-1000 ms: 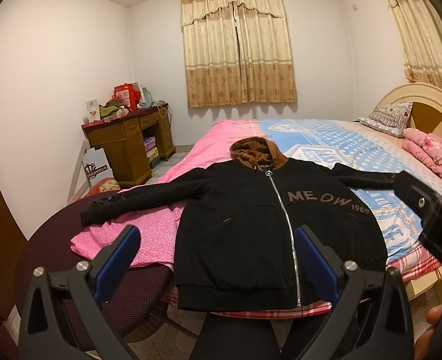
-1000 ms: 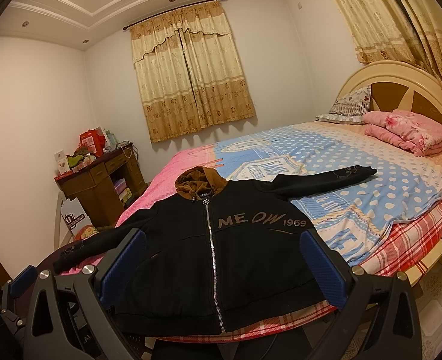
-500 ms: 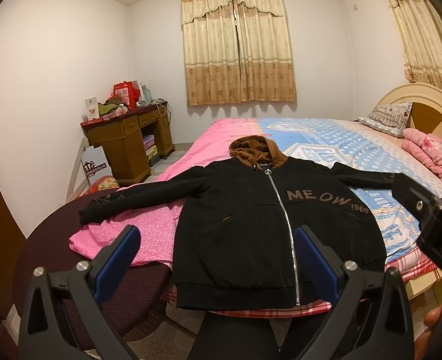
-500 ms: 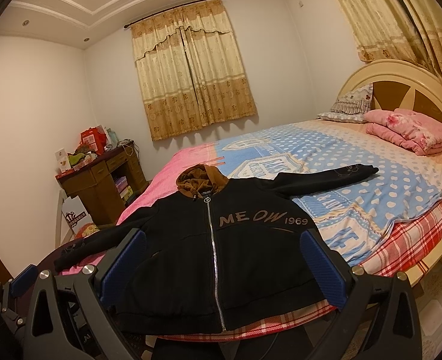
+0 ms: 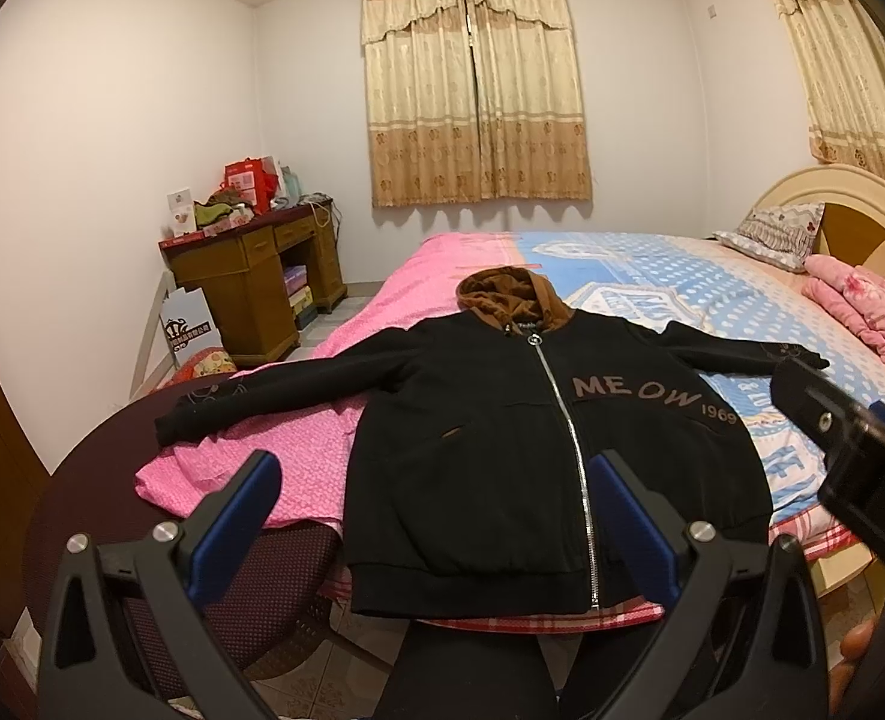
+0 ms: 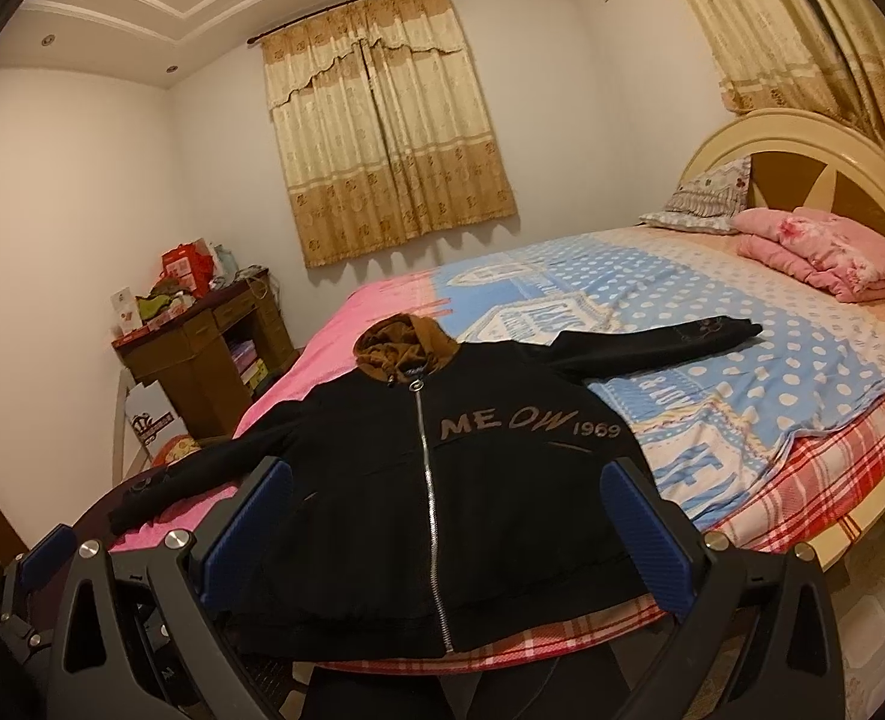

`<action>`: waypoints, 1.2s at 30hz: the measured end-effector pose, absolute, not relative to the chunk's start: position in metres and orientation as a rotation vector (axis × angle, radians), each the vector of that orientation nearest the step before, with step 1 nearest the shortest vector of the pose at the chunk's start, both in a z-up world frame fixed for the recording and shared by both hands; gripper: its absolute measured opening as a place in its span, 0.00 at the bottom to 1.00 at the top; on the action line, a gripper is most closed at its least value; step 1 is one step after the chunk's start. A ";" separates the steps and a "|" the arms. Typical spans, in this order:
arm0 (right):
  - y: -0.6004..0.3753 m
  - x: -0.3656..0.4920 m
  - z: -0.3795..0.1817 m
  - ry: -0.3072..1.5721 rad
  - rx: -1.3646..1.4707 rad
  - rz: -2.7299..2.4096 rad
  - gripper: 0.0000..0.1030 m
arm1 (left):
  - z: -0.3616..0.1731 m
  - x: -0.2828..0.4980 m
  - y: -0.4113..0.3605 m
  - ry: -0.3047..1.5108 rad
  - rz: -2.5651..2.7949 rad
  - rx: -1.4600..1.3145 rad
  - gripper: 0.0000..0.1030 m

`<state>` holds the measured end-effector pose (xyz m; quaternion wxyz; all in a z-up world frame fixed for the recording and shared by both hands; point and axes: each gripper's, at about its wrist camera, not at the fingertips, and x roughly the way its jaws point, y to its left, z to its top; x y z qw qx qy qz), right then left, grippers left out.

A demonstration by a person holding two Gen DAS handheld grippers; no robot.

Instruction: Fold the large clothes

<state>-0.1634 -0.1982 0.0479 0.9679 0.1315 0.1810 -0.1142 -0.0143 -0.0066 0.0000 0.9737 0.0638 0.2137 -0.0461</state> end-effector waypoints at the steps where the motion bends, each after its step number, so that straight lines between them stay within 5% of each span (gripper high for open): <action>1: -0.198 -0.163 0.048 0.366 0.265 -0.228 0.99 | 0.000 -0.015 -0.007 0.433 -0.093 0.128 1.00; 36: -0.272 -0.143 0.032 0.310 0.341 -0.336 0.99 | -0.018 -0.017 -0.029 0.564 -0.168 0.084 1.00</action>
